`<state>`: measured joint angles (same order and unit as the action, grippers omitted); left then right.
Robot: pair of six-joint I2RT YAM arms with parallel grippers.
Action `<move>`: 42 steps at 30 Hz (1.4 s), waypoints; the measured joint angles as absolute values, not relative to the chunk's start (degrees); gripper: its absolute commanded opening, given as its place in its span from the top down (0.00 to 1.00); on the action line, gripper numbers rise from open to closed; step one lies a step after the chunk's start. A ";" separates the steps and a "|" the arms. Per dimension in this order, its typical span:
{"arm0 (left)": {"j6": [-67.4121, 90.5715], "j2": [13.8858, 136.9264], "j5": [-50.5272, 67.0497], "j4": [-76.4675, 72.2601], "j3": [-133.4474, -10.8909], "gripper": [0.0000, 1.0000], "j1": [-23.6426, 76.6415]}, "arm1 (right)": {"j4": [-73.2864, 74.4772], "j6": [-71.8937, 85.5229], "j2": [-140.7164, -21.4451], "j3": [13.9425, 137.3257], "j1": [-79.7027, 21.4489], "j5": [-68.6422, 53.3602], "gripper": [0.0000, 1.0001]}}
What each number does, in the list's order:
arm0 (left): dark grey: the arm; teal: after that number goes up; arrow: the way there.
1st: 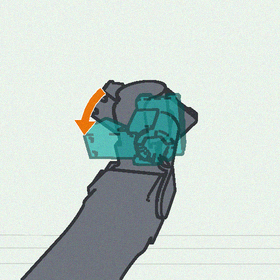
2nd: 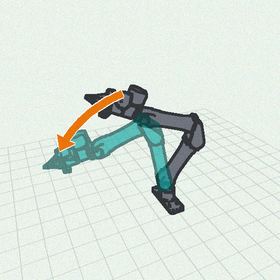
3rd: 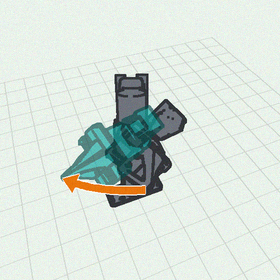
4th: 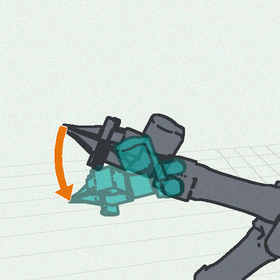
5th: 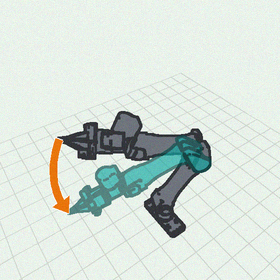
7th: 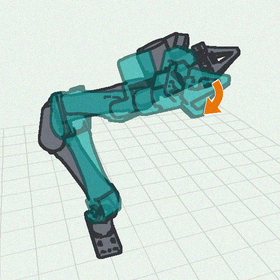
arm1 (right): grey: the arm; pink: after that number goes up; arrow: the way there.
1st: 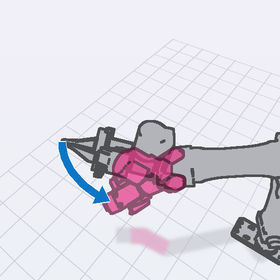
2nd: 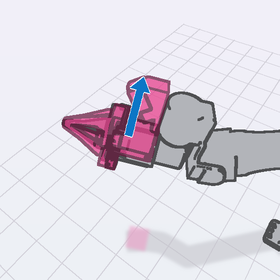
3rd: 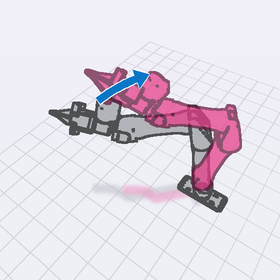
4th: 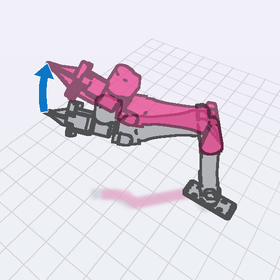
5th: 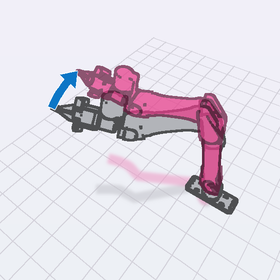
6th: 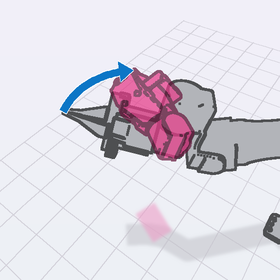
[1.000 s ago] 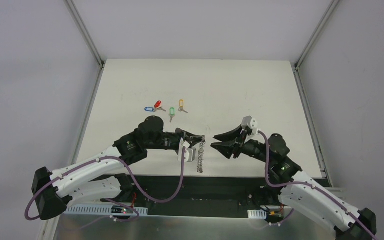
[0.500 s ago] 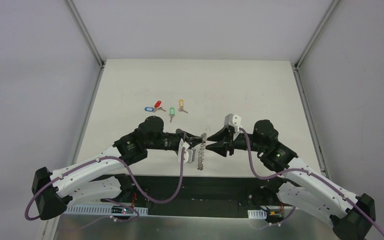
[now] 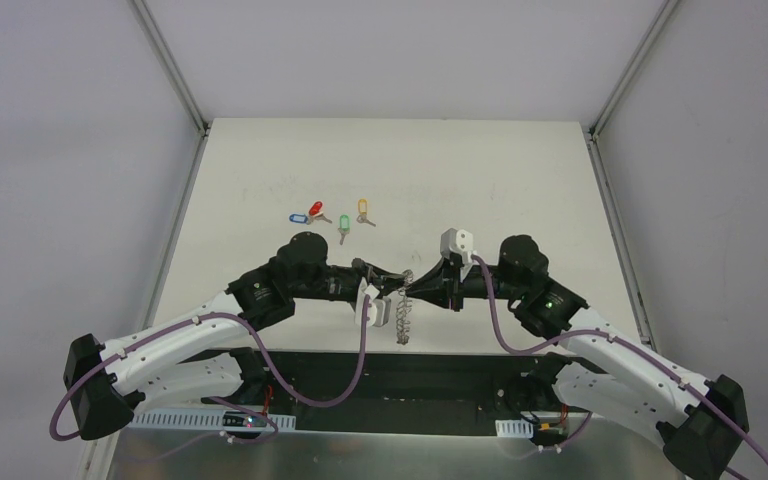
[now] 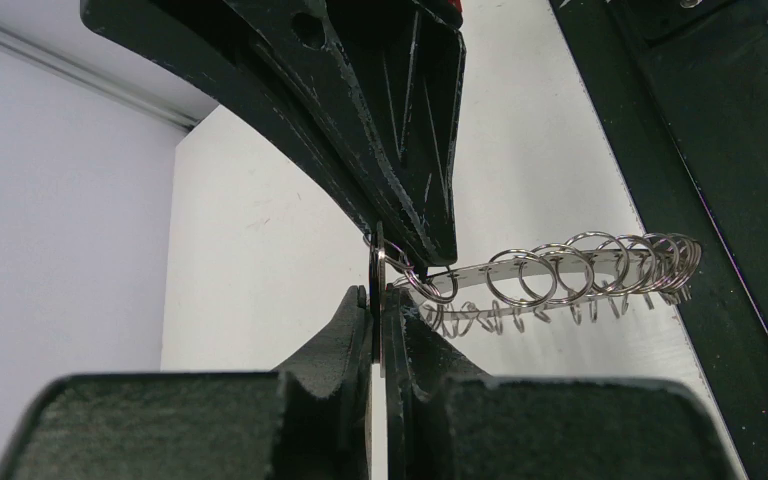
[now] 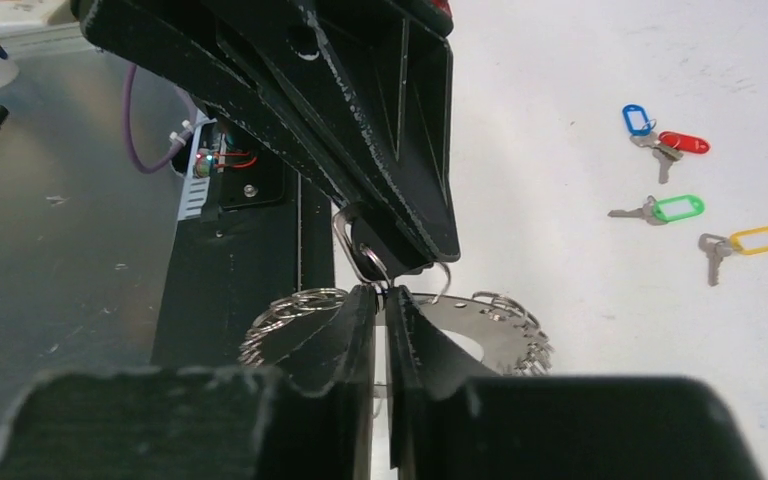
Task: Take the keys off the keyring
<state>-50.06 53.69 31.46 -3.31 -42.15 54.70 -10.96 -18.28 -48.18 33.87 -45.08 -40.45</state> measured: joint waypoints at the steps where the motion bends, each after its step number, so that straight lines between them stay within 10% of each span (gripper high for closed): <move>1: -50.06 53.69 31.48 -3.18 -42.15 1.00 54.70 | -11.00 -18.17 -48.18 33.87 -45.10 -40.56 1.00; 20: -50.15 54.02 31.03 -2.68 -42.15 1.00 54.70 | -37.67 4.69 -33.80 12.97 -45.89 -21.76 1.00; 23: -50.15 54.11 31.03 -2.68 -42.15 1.00 54.70 | -43.59 8.67 -33.69 10.20 -46.04 -20.34 0.60; 25: -50.15 54.04 31.09 -2.68 -42.15 1.00 54.70 | -43.88 9.87 -33.58 10.20 -45.91 -19.84 0.53; 42: -50.15 53.98 31.11 -2.28 -42.15 1.00 54.70 | -6.07 -20.08 -36.97 33.34 -45.60 -30.96 0.55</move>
<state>-50.15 53.98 31.11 -2.28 -42.15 54.70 -6.07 -20.08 -36.97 33.34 -45.60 -30.96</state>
